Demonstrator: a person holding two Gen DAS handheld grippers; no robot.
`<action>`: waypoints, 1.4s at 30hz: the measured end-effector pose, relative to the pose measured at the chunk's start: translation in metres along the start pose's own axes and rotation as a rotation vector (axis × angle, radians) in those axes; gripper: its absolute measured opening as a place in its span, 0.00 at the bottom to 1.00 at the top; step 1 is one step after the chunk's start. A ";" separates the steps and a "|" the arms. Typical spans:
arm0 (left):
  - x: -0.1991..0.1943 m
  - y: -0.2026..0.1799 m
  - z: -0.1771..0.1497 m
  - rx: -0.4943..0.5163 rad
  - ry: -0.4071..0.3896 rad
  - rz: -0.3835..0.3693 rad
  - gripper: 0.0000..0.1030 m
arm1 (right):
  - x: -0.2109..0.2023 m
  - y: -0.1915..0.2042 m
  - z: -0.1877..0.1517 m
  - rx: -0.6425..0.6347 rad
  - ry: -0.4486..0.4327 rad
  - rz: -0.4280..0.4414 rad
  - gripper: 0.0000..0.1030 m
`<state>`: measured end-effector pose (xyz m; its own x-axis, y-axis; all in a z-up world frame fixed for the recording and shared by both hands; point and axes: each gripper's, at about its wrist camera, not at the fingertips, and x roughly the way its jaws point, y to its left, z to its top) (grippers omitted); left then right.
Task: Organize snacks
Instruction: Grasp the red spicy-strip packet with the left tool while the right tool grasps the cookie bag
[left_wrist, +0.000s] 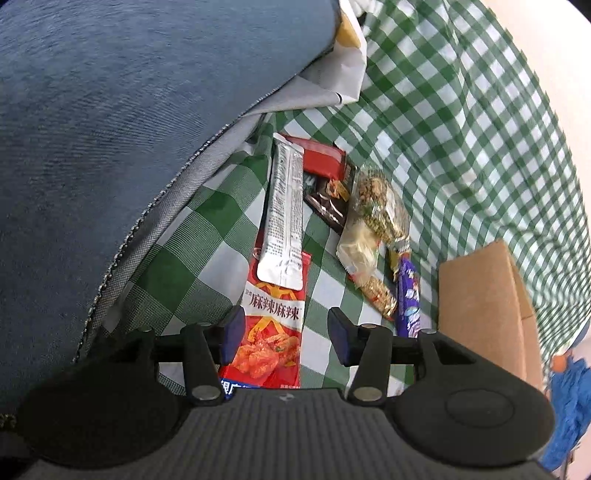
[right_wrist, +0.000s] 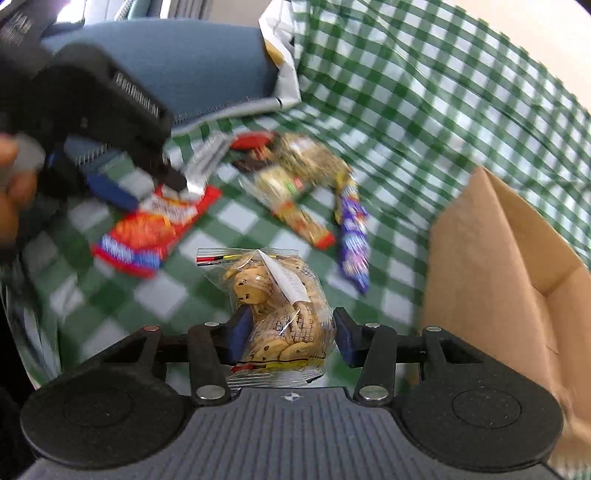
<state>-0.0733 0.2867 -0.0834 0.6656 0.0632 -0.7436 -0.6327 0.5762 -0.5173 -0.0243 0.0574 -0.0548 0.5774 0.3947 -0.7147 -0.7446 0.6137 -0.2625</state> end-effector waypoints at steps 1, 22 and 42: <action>0.002 -0.003 -0.001 0.020 0.006 0.008 0.52 | -0.002 0.000 -0.002 0.001 0.017 -0.007 0.48; 0.036 -0.057 -0.034 0.457 -0.048 0.300 0.54 | 0.019 -0.025 -0.006 0.194 0.080 0.078 0.79; 0.014 -0.057 -0.062 0.365 0.083 0.077 0.52 | 0.005 -0.029 -0.009 0.220 0.023 0.067 0.78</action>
<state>-0.0521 0.2039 -0.0906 0.5779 0.0595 -0.8139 -0.4865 0.8259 -0.2850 -0.0027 0.0359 -0.0567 0.5192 0.4260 -0.7409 -0.6889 0.7217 -0.0678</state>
